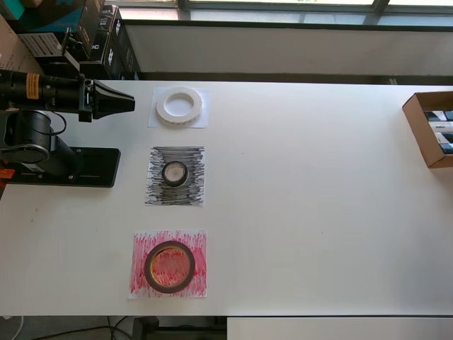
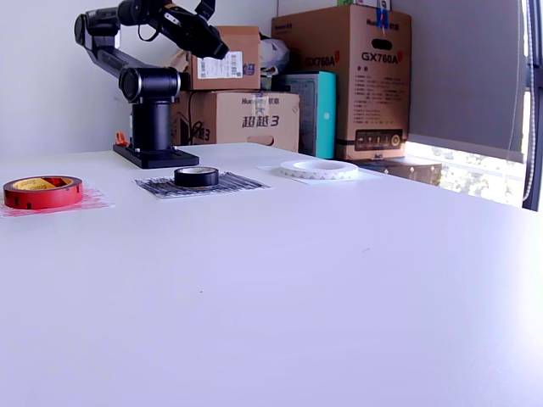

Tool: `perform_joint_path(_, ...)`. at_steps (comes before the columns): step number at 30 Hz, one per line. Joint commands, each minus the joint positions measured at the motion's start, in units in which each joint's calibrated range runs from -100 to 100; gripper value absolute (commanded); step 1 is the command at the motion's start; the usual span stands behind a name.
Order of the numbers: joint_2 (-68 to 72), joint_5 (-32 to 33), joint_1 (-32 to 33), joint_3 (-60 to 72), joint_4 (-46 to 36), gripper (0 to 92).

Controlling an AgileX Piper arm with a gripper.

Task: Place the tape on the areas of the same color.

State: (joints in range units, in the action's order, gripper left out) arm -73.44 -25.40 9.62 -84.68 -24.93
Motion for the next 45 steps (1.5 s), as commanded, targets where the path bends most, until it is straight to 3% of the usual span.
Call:
perform_joint_path(1, -10.0, -0.1, 0.2, -1.9, 0.4, 16.0)
perform_joint_path(17, -25.5, -4.2, 0.2, -8.2, 1.0, 16.0)
perform_joint_path(25, -25.9, -5.4, 0.3, -14.6, 17.9, 16.0)
perform_joint_path(45, -25.9, -4.7, 0.2, -14.7, 17.8, 15.7)
